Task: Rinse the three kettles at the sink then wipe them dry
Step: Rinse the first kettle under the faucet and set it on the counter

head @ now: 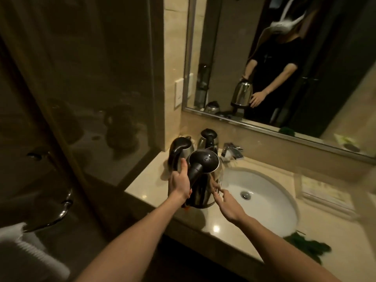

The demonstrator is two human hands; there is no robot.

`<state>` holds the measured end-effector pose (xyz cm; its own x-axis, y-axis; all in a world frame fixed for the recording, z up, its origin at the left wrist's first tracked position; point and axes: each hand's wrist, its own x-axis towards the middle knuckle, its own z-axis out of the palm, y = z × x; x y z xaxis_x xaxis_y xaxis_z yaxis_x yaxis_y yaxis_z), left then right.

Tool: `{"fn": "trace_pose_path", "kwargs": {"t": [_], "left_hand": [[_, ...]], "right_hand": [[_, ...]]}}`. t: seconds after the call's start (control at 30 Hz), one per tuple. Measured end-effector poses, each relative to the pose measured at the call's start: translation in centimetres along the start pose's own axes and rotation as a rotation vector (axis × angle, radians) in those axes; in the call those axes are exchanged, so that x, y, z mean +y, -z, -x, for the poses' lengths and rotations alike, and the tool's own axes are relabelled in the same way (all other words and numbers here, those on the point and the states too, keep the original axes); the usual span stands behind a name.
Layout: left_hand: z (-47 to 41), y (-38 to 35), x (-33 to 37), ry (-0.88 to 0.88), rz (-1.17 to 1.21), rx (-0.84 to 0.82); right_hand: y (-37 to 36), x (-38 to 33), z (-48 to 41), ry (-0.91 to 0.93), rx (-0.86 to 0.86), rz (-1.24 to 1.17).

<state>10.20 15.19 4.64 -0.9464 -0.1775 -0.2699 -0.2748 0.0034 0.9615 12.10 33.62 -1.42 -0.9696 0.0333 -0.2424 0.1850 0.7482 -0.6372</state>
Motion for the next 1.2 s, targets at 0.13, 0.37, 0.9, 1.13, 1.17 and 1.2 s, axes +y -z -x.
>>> {"fn": "trace_pose_path", "kwargs": {"t": [0.13, 0.37, 0.9, 1.13, 1.17, 1.2], "left_hand": [[-0.2, -4.8, 0.1, -0.005, -0.013, -0.033], [-1.8, -13.0, 0.8, -0.07, -0.135, -0.041], [-6.7, -22.3, -1.2, -0.022, -0.237, 0.032], [-7.0, -21.8, -1.6, 0.073, -0.214, 0.06], [-7.1, -21.6, -1.7, 0.084, -0.199, 0.054], [-7.2, -21.4, -1.7, 0.083, -0.191, 0.047]], "right_hand": [[4.4, 3.2, 0.6, -0.031, 0.14, 0.125], [13.3, 4.1, -2.9, 0.187, 0.46, 0.123], [15.6, 6.2, -9.9, 0.123, 0.522, -0.08], [15.1, 3.9, -9.1, 0.381, 0.583, 0.027], [15.0, 3.7, -8.8, 0.403, 0.571, 0.014], [14.9, 3.5, -8.5, 0.426, 0.563, -0.016]]}}
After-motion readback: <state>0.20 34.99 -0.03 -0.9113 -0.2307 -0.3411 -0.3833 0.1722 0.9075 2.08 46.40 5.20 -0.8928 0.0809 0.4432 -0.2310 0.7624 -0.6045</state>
